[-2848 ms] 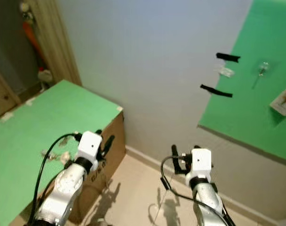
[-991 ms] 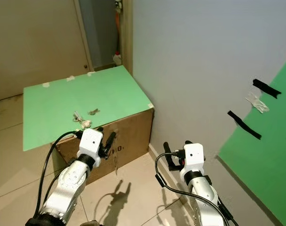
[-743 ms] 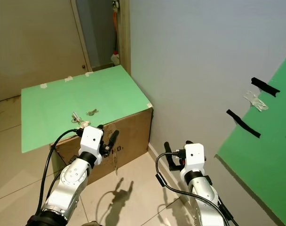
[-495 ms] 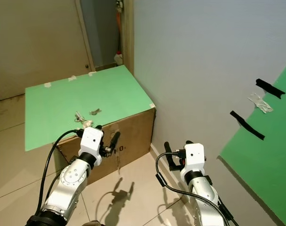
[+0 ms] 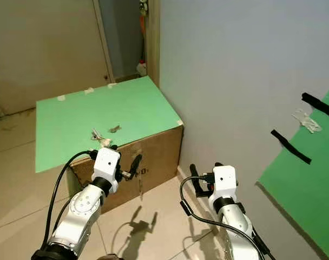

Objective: Hang keys on a hook

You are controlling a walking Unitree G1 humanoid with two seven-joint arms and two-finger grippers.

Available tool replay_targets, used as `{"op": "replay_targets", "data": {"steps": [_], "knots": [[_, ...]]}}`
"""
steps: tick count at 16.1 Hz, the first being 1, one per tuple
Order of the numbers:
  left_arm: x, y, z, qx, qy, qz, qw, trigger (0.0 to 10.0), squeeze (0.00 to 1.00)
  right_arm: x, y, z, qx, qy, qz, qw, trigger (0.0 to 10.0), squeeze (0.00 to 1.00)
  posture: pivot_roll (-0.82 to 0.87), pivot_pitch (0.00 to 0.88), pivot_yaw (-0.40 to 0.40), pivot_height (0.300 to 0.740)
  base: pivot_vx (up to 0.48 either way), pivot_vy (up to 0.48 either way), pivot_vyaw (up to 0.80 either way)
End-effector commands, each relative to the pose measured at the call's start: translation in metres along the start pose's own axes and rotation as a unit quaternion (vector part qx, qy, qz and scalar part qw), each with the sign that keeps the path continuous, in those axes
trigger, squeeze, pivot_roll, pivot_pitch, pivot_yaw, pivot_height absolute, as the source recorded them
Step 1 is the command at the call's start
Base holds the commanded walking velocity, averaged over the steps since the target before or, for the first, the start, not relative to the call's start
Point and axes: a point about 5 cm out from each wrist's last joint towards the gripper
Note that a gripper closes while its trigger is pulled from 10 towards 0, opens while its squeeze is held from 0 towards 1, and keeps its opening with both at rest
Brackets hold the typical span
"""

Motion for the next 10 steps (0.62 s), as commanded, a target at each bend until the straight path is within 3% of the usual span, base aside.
{"op": "replay_targets", "data": {"steps": [1,4,5,7,10], "knots": [[0.0,-0.001,0.001,0.001,-0.001,-0.006,1.0,10.0,1.0,-0.002,-0.003,0.0,-0.001,-0.001,-0.008,1.0,10.0,0.0,-0.15,0.0,0.001,0.74,0.0,0.0,0.49],[0.002,-0.003,0.0,0.005,0.006,-0.013,1.0,10.0,1.0,-0.001,-0.009,0.001,0.018,-0.006,-0.04,0.999,10.0,0.0,-0.16,0.0,0.001,0.74,0.0,0.0,0.5],[0.001,-0.007,0.003,-0.016,-0.006,-0.046,0.999,10.0,0.02,-0.001,-0.013,0.001,0.004,0.0,-0.049,0.999,10.0,0.0,-0.16,0.0,0.002,0.74,0.0,0.0,0.0],[0.002,-0.003,0.004,-0.007,-0.009,-0.021,1.0,10.0,0.0,-0.002,-0.014,0.001,0.015,-0.005,-0.041,0.999,10.0,0.0,-0.16,0.0,0.002,0.74,0.0,0.231,0.0],[0.001,-0.001,0.005,-0.02,-0.019,-0.009,1.0,10.0,0.0,-0.001,-0.011,0.0,0.007,-0.002,-0.029,1.0,10.0,0.0,-0.16,0.0,-0.001,0.74,0.0,0.48,0.77]]}}
Point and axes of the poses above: a point about 5 cm out from each wrist's last joint towards the gripper, its own x axis pointing out of the wrist towards the gripper, its own z axis along the axis of the wrist's last joint, y = z × x, and after that the axes turned 8 degrees about -x, right-handed
